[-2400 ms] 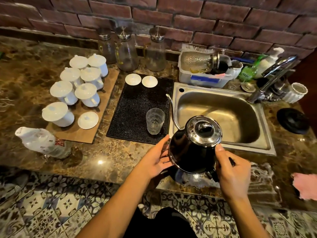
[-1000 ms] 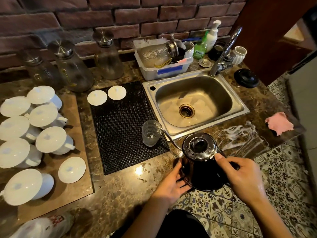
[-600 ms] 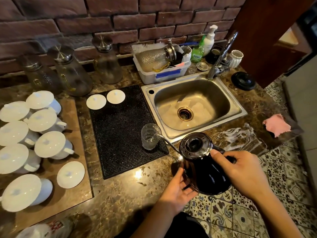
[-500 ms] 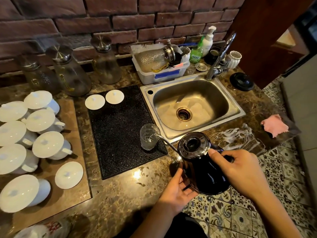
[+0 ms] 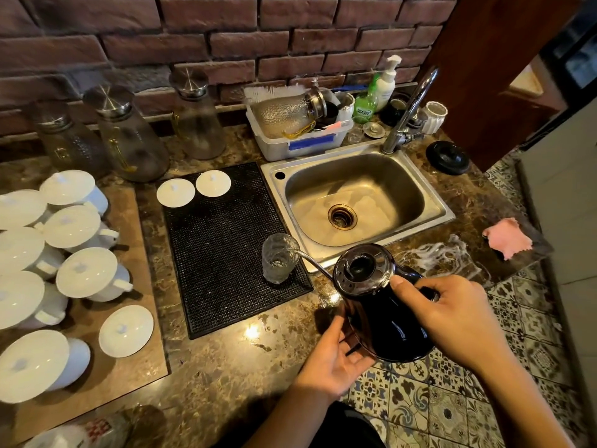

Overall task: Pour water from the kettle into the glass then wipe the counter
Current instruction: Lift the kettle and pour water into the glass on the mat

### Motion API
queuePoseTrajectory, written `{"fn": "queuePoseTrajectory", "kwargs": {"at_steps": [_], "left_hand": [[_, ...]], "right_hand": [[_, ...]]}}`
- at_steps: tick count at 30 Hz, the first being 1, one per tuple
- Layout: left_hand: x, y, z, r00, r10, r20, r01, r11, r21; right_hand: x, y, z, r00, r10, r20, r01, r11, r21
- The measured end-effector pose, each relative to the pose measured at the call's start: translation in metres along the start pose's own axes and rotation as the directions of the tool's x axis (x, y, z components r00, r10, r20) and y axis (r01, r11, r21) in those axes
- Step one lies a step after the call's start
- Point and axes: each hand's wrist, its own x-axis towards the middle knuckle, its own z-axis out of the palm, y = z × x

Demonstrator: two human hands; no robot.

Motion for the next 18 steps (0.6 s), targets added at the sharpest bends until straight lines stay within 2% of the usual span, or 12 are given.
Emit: {"fn": "queuePoseTrajectory", "kwargs": {"at_steps": [11,18], "left_hand": [[0.0023,-0.0023,0.0007,1.0,0.003,0.017,-0.003,1.0,0.012],[0.0016,-0.0065,0.0066,1.0,0.01,0.017,-0.01,1.0,-0.013]], "right_hand": [[-0.0012,-0.0043,-0.0014,1.0,-0.03,-0.01,0.029,0.999,-0.041],[0.0014,-0.01,-0.0061,0.999,-0.004,0.036,0.008,0.995,-0.096]]}}
